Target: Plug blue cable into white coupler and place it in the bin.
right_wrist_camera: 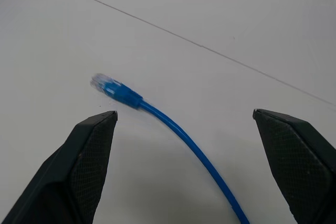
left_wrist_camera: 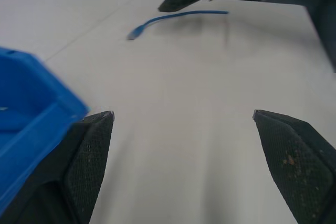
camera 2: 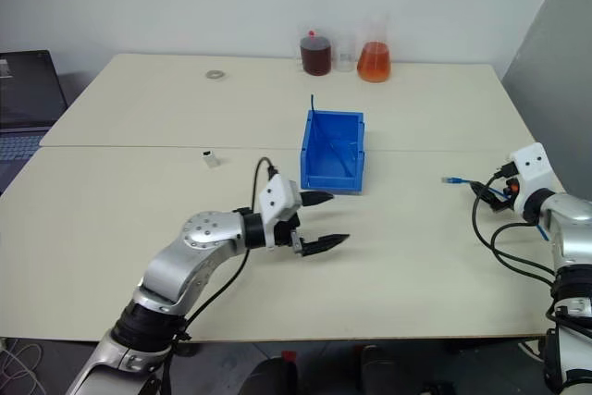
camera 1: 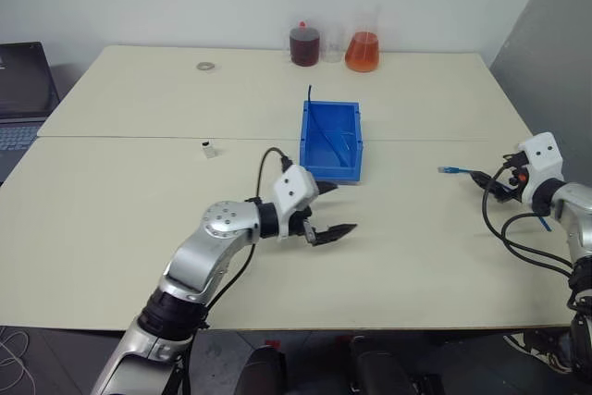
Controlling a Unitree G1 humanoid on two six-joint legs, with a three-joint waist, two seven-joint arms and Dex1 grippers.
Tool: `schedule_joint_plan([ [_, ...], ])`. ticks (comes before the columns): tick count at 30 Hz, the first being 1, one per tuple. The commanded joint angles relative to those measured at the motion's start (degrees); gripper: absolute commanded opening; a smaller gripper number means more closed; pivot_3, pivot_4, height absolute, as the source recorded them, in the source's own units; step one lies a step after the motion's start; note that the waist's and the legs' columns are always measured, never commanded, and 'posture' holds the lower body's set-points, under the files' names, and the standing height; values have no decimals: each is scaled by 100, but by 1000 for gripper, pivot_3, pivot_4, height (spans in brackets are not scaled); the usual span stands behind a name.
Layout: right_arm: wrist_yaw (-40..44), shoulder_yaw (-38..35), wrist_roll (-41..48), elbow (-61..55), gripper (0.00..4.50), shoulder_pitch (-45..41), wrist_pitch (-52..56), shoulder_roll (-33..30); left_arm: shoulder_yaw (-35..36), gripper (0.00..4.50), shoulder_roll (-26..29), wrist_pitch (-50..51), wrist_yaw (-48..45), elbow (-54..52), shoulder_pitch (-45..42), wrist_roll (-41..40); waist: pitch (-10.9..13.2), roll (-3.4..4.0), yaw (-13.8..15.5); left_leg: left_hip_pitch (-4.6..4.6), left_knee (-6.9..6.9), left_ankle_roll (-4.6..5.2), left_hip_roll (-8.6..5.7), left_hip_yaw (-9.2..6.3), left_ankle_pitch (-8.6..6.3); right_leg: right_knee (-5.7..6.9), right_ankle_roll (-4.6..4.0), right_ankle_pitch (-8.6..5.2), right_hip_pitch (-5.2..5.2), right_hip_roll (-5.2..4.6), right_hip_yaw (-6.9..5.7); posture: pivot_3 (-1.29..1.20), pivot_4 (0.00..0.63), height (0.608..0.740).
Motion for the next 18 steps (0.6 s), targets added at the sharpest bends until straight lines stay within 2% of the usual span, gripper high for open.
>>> schedule_joint_plan([
  [1, 317, -173, 180, 120, 4400, 41, -221, -86, -155, 4500, -273, -490, -152, 622, -442, 249, 0, 1, 7, -4, 1, 0, 0, 0, 0, 0, 4, 2, -3, 0, -2, 0, 150, 740],
  [4, 523, -53, 138, 478, 4400, -284, -290, -13, -199, 4500, -481, -796, -315, 1175, -747, 343, -1, 13, -25, 3, 4, 1, -1, 4, 0, 6, 16, 9, -3, 2, 7, 0, 150, 740],
  [7, 329, 8, -25, 1382, 4400, -894, -386, 22, -240, 4500, -663, -970, -433, 1453, -939, 404, 4, 20, -72, 7, 11, 3, 0, 7, 3, 7, 27, 15, -1, 9, 10, 0, 150, 740],
  [12, 287, 34, -196, 2579, 4400, -1414, -404, -40, -207, 4500, -670, -931, -502, 1316, -787, 432, 3, 24, -72, 9, 13, 6, 0, 3, 7, 8, 31, 23, 4, 9, 10, 0, 150, 740],
  [18, 567, 182, -331, 2878, 4400, -1878, -599, 243, -124, 4500, -534, -801, -473, 999, -511, 403, 3, 36, -104, 4, 12, 6, -3, 18, 7, 10, 28, 22, -4, 1, 24, 0, 150, 740],
])
